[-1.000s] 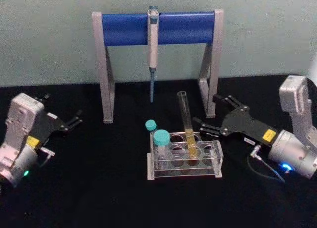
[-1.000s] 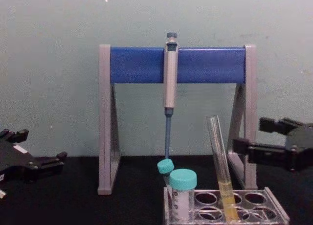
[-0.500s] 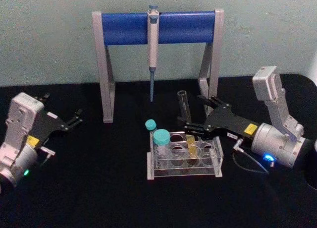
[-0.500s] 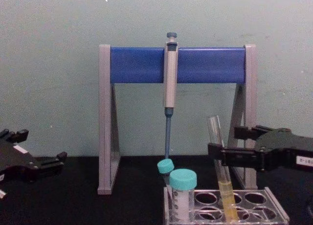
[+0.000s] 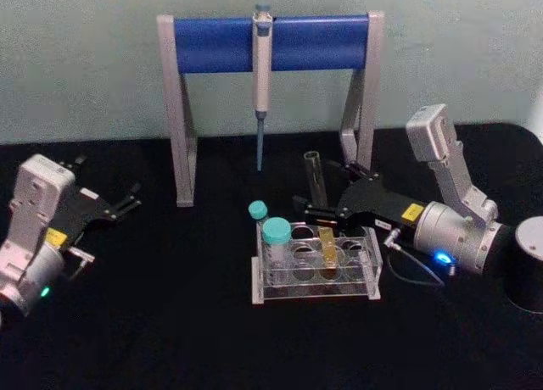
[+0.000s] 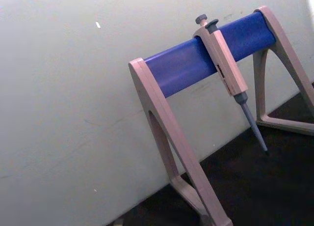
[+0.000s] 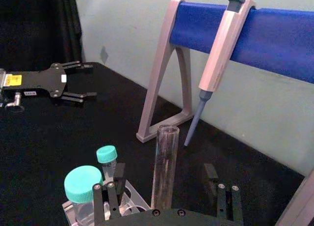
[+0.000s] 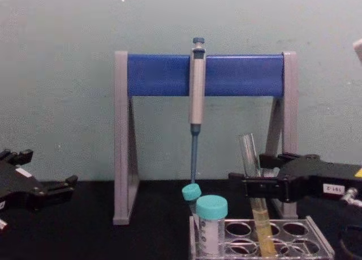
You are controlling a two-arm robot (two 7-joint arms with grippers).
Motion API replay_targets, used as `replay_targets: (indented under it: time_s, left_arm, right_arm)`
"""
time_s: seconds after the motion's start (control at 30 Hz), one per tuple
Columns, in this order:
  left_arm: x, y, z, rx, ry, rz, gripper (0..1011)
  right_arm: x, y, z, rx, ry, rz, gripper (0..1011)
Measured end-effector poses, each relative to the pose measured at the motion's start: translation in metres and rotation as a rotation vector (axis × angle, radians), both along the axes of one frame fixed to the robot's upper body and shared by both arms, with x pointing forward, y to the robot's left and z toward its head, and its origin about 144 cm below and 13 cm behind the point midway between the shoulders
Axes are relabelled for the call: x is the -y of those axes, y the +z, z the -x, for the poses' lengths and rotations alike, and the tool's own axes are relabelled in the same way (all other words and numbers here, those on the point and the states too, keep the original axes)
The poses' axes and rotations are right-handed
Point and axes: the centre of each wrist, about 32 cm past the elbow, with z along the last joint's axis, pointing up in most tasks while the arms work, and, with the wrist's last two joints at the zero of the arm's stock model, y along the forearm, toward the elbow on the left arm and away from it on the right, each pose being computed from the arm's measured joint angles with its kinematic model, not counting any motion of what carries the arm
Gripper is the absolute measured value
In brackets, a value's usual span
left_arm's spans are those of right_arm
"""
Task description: Pick up the test tube from the test tube rack, shake it, then place it back into the test tube rack.
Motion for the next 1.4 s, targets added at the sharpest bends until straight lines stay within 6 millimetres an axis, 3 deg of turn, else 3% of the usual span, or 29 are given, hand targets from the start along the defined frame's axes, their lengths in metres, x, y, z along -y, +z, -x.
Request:
replay_targets:
  time_s: [0.93,1.17,1.4]
  left_arm:
    - [0.0000,0.0000,0.0000,0.000,0.000,0.000,1001]
    - [0.0000,0.0000,0.0000,0.000,0.000,0.000,1001]
    - [0.0000,0.0000,0.0000,0.000,0.000,0.000,1001]
  right_arm:
    - [0.0003,0.0005,-0.0026,0.000,0.000,-0.007,1000]
    - [0.0002,0.0005,-0.0025,0.000,0.000,-0.006,859]
    - [0.0002,0.0006,-0.0025,0.000,0.000,-0.007,632]
